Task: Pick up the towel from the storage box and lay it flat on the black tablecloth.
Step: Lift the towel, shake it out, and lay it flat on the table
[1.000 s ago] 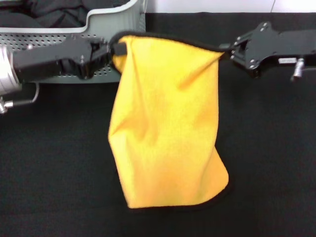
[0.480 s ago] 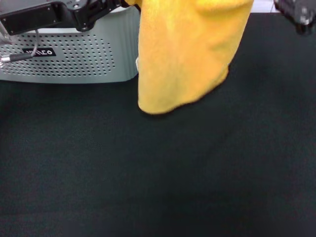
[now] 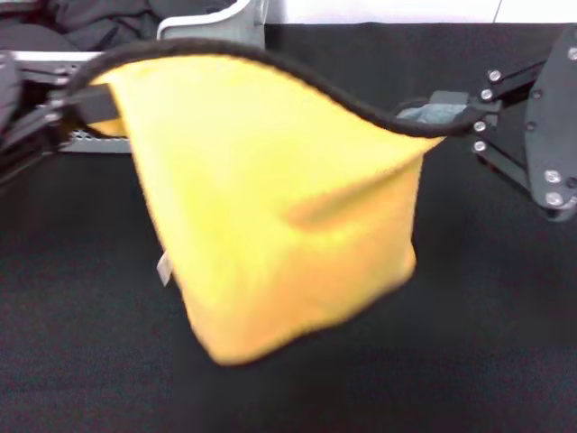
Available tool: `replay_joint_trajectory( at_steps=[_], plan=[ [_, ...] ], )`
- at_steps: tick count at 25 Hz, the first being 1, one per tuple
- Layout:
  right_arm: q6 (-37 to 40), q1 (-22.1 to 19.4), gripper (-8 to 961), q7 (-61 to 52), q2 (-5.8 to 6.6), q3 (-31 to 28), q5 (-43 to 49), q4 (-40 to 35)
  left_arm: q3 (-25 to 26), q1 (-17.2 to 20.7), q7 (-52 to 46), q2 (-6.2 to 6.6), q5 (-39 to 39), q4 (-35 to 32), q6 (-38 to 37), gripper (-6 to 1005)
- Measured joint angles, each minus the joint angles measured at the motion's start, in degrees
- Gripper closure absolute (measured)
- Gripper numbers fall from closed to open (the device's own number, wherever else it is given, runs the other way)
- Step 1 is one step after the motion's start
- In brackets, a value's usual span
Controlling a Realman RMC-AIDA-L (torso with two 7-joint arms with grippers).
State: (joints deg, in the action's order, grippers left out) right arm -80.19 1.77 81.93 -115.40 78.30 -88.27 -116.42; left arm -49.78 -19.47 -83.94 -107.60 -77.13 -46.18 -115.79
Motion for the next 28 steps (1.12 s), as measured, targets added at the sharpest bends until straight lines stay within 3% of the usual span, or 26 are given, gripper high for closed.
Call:
replay_joint_trajectory(
  at_steps=[4,6,13,17,28],
  plan=[
    [-1.59,1.04,948,-0.84,0.07,-2.18,-3.43,3.02,0.55,1.59,0.04,0.90,-0.42,0.23,0.14,977],
    [-0.59,5.09,948,-0.93,0.07,-1.97,-1.13,10.46,2.28,0.64,-0.13,0.63,-4.80,1.35,2.91,977],
    [0.33,29.97,948,4.45,0.09,-4.36,1.94,57.41,4.58,-4.79,-4.60,-0.73,-24.31,5.25,21.12,977],
    [2.69,37.33,949,9.15,-0.03,-9.55,7.00,72.98,4.58,-8.32,-8.63,-1.63,-32.42,6.30,31.46,977],
    [12.91,39.51,949,12.11,0.33,-10.43,12.27,74.08,4.14,-11.94,-9.67,-2.92,-37.30,7.65,42.88,977]
  ],
)
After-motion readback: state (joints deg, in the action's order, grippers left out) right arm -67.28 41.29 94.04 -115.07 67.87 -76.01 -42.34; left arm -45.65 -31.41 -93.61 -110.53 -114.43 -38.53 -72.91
